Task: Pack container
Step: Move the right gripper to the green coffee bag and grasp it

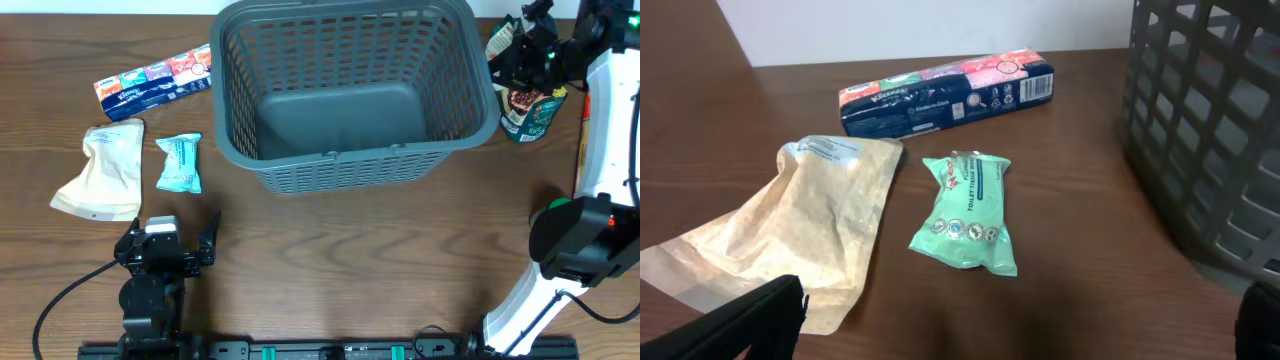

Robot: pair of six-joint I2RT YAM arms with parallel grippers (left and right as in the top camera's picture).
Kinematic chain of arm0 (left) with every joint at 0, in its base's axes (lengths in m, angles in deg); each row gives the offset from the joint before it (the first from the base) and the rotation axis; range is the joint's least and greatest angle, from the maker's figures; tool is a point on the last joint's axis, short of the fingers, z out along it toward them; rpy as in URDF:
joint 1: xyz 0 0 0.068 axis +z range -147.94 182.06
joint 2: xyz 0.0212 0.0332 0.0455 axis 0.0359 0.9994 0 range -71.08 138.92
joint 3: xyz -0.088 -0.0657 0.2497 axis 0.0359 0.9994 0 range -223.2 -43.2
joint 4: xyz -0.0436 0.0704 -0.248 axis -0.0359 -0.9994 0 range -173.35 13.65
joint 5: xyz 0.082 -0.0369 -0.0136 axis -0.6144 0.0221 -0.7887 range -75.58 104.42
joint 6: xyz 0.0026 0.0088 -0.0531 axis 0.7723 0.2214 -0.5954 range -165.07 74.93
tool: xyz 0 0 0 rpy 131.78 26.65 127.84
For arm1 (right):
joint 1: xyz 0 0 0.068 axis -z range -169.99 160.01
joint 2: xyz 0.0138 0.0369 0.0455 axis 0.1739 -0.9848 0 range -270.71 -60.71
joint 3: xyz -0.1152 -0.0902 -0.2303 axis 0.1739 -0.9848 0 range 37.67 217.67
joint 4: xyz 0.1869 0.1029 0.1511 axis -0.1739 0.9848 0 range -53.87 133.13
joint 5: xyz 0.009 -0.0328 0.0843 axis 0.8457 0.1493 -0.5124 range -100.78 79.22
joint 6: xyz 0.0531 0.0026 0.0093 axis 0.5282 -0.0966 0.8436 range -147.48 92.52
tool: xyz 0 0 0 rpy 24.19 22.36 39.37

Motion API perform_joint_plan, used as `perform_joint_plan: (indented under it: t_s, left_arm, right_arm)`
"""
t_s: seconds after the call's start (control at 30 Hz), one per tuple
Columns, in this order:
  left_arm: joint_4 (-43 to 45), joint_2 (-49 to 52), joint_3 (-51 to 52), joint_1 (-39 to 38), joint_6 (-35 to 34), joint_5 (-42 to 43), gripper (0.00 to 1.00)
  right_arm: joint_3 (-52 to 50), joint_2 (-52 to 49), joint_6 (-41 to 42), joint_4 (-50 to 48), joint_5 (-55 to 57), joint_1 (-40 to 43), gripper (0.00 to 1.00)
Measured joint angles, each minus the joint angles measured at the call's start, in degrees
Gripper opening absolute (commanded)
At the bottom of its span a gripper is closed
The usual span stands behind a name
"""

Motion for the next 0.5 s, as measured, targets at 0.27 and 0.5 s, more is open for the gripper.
perform_joint_plan:
  t_s: [0.27,0.5]
  left_arm:
    - [0.0,0.0,0.0,0.0,0.0,0.0,0.99]
    - [0.0,0.0,0.0,0.0,0.0,0.0,0.99]
  right_arm:
    - [0.0,0.0,0.0,5.0,1.0,0.0,0.01]
    - [0.0,0.7,0.7,3.6,6.5,0.0,0.01]
